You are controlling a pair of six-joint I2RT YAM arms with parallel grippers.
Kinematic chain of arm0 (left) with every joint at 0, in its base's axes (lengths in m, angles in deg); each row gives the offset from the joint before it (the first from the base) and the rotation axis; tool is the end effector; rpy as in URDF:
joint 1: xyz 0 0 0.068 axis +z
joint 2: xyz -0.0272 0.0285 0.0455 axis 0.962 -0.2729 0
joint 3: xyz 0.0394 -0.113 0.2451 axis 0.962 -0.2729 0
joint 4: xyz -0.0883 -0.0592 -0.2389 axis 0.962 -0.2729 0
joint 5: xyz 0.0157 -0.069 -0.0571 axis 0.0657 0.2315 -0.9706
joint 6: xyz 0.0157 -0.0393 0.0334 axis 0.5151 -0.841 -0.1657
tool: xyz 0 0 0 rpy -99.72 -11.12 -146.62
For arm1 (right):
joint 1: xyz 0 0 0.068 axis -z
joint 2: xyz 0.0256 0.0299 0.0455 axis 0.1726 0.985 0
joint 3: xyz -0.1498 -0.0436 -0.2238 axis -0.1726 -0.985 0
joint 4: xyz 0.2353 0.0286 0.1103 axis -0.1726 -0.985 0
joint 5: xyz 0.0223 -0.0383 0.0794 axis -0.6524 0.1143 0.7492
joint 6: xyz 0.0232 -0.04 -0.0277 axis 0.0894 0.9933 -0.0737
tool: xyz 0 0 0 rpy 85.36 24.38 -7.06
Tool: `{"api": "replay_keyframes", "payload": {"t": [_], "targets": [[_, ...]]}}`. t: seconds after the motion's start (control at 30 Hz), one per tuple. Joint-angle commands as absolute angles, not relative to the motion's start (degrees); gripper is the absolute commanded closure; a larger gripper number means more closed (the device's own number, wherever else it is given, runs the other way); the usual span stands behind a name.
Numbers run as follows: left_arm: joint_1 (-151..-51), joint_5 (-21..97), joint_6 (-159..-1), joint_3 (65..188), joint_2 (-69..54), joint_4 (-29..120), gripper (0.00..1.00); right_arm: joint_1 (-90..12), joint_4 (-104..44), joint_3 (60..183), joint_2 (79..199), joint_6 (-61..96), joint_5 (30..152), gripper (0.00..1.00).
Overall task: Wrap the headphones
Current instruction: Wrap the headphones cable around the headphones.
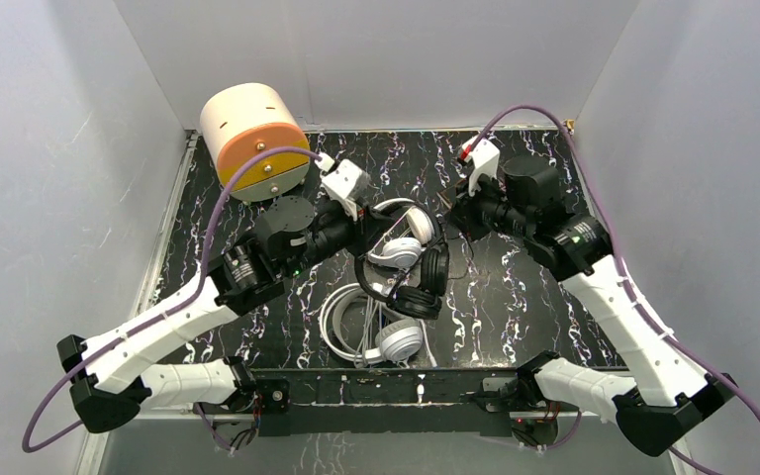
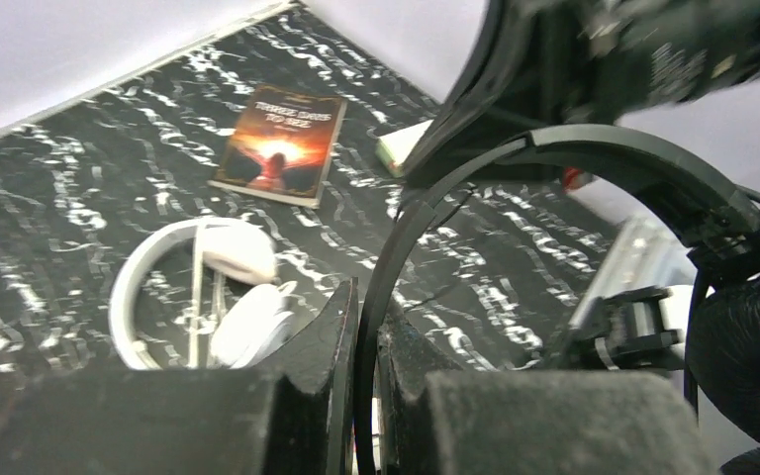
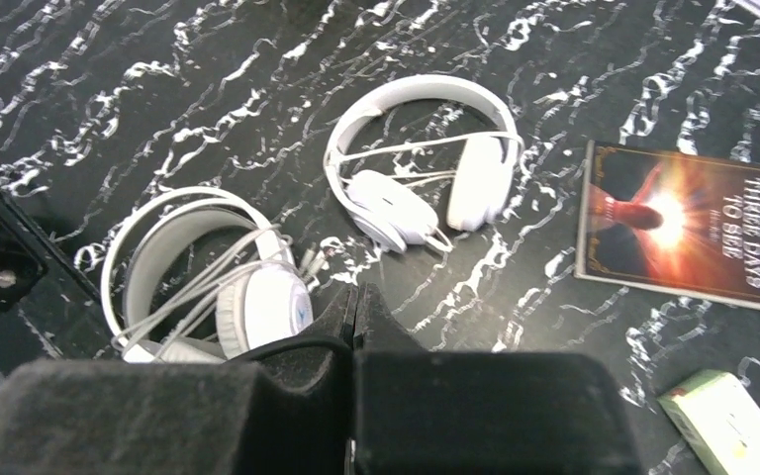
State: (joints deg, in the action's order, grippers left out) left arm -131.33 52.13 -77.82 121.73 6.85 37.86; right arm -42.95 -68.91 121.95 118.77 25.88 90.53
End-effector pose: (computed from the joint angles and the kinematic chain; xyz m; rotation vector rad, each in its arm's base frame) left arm 0.1332 -0.1999 0.4315 0.5853 1.5173 -0.8286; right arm 0.1749 0.1187 0.4218 -0.6769 1.9054 0.4707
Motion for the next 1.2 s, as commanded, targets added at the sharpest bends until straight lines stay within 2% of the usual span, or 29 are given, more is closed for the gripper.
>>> {"api": "replay_keyframes", "payload": {"t": [0.0, 0.3, 0.53, 0.67, 0.77, 0.83, 1.0, 1.17], "targets": [[-131.63, 44.24, -92.81, 128.89, 5.32, 41.47, 1.00, -42.48, -56.74, 117.51, 116.95, 21.73, 95.59, 0.93], [-131.57, 48.72, -106.48, 136.17, 2.77, 49.89, 1.00, -42.46, -42.42, 103.26, 107.73, 11.87, 95.95, 0.85], [-131.55, 47.81, -108.50, 148.17, -1.83, 47.09, 1.00, -42.48, -36.51, 98.07, 106.99, 10.45, 99.17, 0.81], [-131.55, 48.85, -107.79, 155.08, -6.05, 43.12, 1.00, -42.47, -34.65, 95.30, 106.75, 8.94, 101.81, 0.90], [-131.52, 53.56, -105.84, 158.64, -8.76, 40.84, 1.00, -42.46, -33.97, 91.62, 105.03, 7.68, 103.71, 0.93], [-131.24, 57.03, -104.04, 161.60, -11.01, 39.81, 1.00, -42.51, -33.40, 88.70, 103.48, 6.67, 104.92, 1.00], [-129.03, 65.95, -101.11, 167.91, -17.75, 38.70, 1.00, -42.48, -34.75, 83.21, 99.52, 3.74, 109.49, 1.00], [-125.38, 77.77, -96.99, 172.84, -24.20, 37.69, 1.00, -42.50, -42.18, 81.84, 95.98, 2.36, 115.12, 1.00]]}}
